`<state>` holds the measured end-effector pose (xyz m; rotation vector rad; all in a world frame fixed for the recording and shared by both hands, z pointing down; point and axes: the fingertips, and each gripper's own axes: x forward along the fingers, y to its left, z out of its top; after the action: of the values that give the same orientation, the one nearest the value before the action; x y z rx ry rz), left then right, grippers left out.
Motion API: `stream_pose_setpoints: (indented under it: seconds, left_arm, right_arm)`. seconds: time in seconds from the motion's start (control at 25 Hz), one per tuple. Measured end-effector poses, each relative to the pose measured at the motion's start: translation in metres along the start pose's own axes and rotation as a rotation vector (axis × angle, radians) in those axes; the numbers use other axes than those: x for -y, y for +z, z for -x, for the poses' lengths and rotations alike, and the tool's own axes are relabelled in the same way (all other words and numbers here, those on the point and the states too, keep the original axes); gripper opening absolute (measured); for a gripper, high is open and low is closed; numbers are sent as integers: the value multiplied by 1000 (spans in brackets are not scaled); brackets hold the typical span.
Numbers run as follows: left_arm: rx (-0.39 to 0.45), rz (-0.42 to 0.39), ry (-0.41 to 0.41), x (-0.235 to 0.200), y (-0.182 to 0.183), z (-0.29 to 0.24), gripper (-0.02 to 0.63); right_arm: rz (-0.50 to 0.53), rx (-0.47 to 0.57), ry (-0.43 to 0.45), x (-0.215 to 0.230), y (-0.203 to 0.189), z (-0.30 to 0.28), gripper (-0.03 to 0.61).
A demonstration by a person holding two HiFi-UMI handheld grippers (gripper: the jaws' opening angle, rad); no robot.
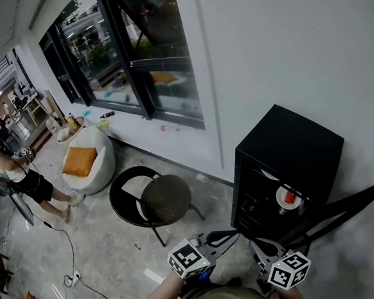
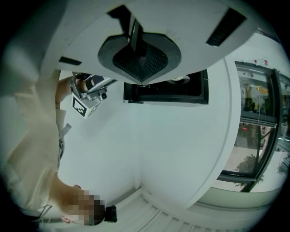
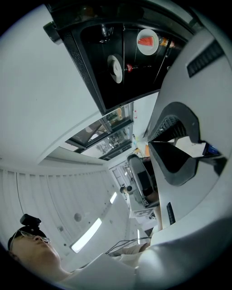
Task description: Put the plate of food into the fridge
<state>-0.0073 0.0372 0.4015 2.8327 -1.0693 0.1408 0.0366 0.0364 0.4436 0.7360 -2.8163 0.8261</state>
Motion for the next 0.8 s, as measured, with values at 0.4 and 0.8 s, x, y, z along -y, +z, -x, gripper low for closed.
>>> stream_pose_setpoints:
  seconds: [0.4,0.8]
  left_arm:
    - [32,-33,-6,2,7,44,9]
    - [71,-19,-62,2,2,100,9]
  right_arm:
    - [60,0,-11,-40,-6,-17,23]
    - [97,-16,-67,-92,-23,-36,23]
